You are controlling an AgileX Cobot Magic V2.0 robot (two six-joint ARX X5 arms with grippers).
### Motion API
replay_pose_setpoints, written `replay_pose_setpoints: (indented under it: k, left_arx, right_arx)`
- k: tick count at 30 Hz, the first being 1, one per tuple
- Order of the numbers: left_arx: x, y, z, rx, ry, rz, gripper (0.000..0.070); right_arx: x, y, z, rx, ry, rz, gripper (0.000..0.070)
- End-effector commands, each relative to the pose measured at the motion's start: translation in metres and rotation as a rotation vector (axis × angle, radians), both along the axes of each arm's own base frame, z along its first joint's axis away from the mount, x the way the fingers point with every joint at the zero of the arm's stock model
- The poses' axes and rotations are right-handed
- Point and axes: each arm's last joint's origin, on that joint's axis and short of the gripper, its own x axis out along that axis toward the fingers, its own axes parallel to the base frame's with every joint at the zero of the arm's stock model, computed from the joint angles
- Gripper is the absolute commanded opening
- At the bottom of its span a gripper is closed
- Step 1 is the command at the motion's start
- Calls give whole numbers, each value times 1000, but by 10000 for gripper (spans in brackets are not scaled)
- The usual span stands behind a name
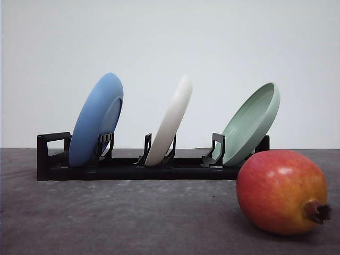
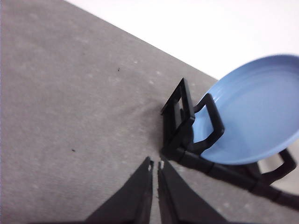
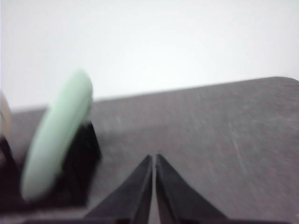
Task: Place pomegranate in white plate
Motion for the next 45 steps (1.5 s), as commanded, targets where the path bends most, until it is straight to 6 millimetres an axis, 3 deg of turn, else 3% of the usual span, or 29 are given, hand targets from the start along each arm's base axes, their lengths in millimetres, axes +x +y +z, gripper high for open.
replay_pose_setpoints:
  k: [1,9,15,22,31,38,45]
  left_arx:
    - [0,0,9,-68,-59,8,0]
    - [-10,1,56,-81,-239,9,3]
    - [-25,2,96,9,-70,7,3]
    - [-26,0,133,155,170,-88,3]
    - [4,-7,146,240,386,-340,3]
    - [22,-27,152,307,350,-512,3]
    - [26,-48,156,480,292,-662,3]
  right_arx:
    - [0,0,5,143,-40,16,8]
    - [-12,1,41,292,-43,64,7]
    - [-30,1,78,246,30,86,7]
    - [-30,3,105,104,307,134,7]
    - [0,11,111,-3,528,304,7]
    - [8,30,107,-120,554,472,7]
    - [8,40,109,-150,521,559,7]
